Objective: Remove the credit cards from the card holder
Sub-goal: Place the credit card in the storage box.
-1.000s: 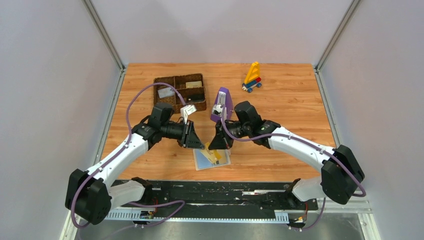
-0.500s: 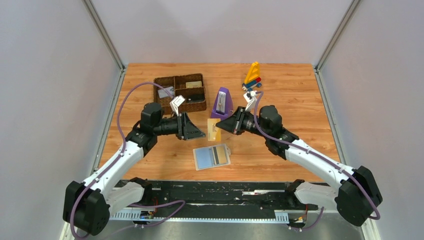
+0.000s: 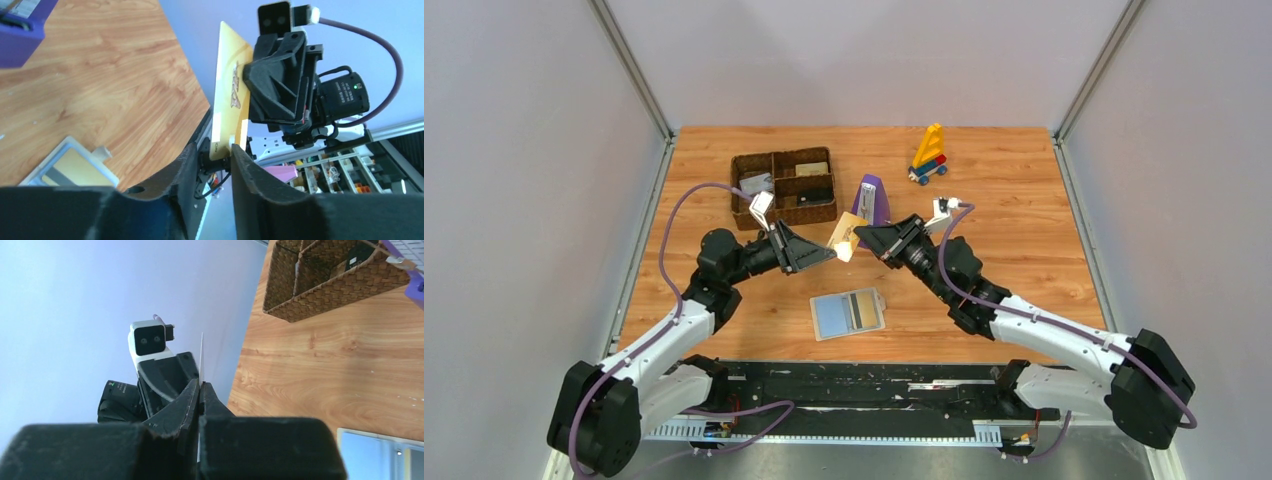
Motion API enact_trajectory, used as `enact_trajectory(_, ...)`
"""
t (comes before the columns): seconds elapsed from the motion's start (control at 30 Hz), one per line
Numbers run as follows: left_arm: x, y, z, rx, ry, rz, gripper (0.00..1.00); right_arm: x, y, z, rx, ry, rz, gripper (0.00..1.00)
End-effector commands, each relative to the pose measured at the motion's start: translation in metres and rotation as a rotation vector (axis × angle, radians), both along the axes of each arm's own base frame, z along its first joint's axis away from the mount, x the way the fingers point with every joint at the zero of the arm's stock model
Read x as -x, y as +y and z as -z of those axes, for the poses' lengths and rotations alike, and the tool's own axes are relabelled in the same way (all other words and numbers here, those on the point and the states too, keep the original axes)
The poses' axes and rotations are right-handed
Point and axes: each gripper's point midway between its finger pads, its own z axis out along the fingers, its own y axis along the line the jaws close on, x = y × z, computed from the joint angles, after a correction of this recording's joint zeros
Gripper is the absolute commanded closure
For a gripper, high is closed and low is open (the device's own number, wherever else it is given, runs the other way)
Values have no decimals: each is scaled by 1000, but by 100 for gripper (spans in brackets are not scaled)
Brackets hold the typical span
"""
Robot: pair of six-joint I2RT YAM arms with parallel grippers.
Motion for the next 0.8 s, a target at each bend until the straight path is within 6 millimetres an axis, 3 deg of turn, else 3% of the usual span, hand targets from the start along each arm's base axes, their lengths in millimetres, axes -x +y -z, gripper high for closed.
enact_trajectory(0.0,-2,-1,-33,92,-92,-14,76,-4,-1,-22,-113,-23,70,99)
enact_trajectory(0.07,-2,0,-34,97,-96,-24,92,2,2,-20,-97,-43,38,93)
enact_trajectory(0.13,-2,2,-37,104,-111,-36,100,8,6,-12,-45,-76,-6,87)
enact_trajectory(0.27,-2,1,-37,70,-137,-25,100,20,9,11,85,-151,-142,63)
enact_trajectory(0.4,4,-4,-31,-16,-156,51,100,27,-12,25,172,-240,-270,44)
enact_trajectory(0.5,14,-5,-16,-117,-165,144,100,29,-28,25,263,-312,-351,39)
enact_trajectory(0.53,15,-6,-20,-133,-179,162,100,29,-32,25,288,-328,-385,38)
enact_trajectory(0.57,20,-5,-8,-177,-164,205,100,29,-35,24,306,-339,-423,37)
enact_trajectory(0.6,21,-5,-12,-191,-177,225,100,29,-38,23,321,-350,-459,37)
enact_trajectory(0.63,28,-5,-2,-219,-153,275,100,34,-37,21,326,-363,-522,37)
enact_trajectory(0.77,39,-5,2,-235,-119,375,100,42,-29,20,351,-375,-676,36)
